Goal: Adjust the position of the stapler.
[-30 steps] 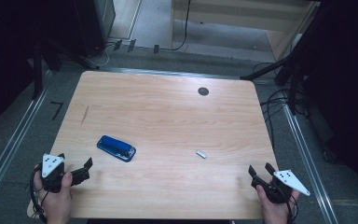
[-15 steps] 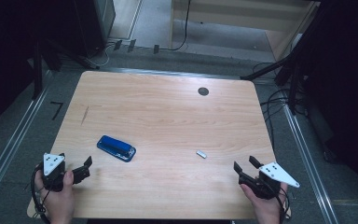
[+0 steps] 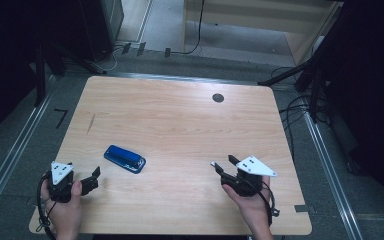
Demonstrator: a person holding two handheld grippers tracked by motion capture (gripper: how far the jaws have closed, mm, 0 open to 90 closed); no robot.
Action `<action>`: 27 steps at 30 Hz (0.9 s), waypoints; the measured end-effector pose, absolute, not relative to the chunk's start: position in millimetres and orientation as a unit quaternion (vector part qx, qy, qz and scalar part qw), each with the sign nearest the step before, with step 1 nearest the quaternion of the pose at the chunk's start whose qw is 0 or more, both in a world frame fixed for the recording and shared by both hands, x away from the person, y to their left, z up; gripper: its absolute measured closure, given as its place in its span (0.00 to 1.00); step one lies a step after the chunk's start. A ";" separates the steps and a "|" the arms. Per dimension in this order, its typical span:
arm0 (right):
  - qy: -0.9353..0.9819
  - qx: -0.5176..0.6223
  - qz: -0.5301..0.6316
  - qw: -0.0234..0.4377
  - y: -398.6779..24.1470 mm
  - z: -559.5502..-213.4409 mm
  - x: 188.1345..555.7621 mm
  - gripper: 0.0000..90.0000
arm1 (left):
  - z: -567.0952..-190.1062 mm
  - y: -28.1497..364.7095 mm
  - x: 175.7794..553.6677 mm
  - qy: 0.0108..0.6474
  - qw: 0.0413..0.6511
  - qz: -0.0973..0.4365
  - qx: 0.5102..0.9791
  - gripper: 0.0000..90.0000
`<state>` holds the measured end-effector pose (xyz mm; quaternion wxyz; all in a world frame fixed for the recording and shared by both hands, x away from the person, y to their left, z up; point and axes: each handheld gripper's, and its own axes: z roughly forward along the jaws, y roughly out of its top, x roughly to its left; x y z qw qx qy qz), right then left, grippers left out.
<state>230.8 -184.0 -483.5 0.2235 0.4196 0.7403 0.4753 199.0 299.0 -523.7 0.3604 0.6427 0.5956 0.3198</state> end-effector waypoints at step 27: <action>0.789 0.346 0.480 0.165 -75.8 -488.0 264.4 0.43 | -523.7 302.2 199.4 0.601 0.372 0.310 0.636 0.09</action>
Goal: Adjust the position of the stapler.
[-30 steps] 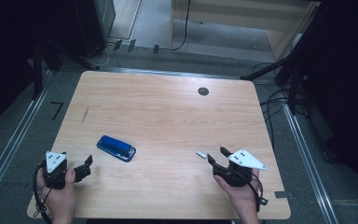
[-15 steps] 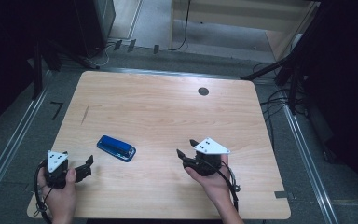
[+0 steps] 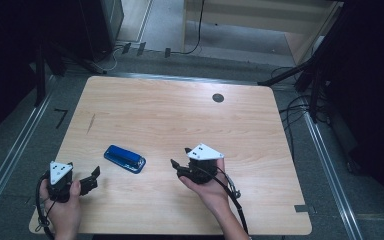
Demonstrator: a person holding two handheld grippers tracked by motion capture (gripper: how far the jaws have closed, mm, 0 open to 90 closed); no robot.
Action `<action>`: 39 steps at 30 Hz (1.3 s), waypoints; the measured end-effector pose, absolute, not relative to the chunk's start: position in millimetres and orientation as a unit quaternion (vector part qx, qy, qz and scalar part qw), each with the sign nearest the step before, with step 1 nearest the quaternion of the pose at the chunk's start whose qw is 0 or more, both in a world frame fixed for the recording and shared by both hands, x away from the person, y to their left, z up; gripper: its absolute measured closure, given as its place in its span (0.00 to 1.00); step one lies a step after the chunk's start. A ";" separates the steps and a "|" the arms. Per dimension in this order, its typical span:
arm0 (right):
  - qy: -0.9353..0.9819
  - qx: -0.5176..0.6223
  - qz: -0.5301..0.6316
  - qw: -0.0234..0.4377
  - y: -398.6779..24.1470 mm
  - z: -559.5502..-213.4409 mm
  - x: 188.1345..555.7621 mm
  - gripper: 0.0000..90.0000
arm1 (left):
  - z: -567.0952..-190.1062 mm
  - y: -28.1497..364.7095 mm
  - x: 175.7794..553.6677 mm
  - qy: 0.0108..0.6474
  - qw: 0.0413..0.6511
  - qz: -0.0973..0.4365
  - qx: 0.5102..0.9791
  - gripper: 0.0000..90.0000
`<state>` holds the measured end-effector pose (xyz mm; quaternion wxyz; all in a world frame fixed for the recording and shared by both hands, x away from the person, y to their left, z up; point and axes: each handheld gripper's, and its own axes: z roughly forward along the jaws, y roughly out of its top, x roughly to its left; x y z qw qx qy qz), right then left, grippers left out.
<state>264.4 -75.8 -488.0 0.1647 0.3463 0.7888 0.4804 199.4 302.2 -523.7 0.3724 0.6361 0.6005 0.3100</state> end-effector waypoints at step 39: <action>0.829 0.273 0.478 0.100 17.0 -512.3 281.5 0.53 | -523.6 300.4 199.1 0.592 0.369 0.311 0.645 0.15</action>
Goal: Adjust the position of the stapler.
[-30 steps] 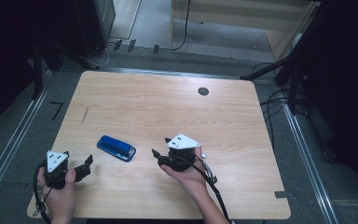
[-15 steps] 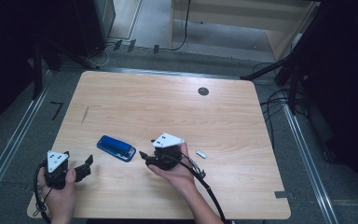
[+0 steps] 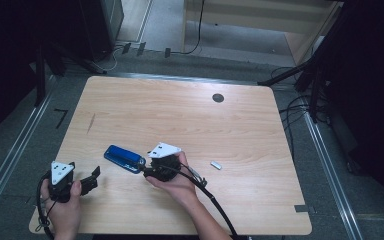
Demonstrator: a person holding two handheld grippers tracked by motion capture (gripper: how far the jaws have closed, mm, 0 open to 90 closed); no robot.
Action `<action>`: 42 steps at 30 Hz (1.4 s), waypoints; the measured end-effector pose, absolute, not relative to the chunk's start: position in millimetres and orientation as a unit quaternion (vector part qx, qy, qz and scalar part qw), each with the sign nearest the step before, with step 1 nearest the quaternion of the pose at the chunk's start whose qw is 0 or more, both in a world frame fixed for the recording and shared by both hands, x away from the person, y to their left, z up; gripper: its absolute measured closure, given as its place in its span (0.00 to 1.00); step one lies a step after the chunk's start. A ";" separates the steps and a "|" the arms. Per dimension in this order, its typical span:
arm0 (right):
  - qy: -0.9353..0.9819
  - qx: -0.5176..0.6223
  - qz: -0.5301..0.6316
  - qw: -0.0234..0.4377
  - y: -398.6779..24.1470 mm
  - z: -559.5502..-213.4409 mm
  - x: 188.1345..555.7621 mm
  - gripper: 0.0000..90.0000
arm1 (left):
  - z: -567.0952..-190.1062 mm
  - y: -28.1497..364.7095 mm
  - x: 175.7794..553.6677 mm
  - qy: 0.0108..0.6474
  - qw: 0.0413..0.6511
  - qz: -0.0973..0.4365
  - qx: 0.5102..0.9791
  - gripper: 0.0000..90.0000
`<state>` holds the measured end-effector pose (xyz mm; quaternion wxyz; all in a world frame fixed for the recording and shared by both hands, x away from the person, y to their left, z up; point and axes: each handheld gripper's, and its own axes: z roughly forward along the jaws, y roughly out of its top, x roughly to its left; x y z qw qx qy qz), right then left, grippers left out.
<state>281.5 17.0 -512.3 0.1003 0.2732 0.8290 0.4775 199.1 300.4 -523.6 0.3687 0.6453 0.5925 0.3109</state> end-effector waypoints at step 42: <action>0.848 0.236 0.468 0.083 76.3 -529.7 308.6 0.71 | -523.8 299.5 200.2 0.588 0.365 0.308 0.652 0.16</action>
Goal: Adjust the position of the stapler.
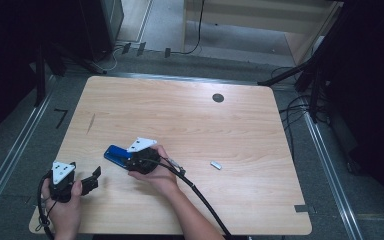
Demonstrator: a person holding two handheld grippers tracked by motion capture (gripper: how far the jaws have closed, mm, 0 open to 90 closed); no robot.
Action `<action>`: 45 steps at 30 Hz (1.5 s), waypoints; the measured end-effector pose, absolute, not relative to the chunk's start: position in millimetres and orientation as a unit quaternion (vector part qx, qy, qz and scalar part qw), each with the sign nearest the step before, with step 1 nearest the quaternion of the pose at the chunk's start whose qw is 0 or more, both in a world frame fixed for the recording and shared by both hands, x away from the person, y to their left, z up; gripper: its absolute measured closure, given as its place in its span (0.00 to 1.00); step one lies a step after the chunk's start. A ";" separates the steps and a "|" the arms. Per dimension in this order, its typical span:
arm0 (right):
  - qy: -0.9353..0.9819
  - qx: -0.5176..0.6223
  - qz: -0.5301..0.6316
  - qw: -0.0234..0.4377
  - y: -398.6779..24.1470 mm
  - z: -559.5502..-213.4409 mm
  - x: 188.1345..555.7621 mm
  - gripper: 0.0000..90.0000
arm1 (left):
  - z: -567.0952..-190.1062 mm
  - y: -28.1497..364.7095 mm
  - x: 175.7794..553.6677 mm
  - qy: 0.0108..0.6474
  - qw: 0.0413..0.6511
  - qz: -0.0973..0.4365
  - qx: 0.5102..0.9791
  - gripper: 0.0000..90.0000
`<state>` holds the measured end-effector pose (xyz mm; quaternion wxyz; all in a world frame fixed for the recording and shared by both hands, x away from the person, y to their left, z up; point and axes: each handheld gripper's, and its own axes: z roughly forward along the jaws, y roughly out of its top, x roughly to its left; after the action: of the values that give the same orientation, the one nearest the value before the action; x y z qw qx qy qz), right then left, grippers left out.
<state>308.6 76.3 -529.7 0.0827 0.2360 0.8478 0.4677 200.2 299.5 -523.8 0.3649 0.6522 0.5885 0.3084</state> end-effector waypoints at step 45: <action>0.851 0.218 0.466 0.107 44.5 -522.8 286.5 0.75 | -523.8 298.9 200.3 0.586 0.365 0.308 0.655 0.16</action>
<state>286.5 44.5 -522.8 0.1070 0.2179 0.8509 0.4659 200.3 298.9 -523.8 0.3653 0.6545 0.5861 0.3077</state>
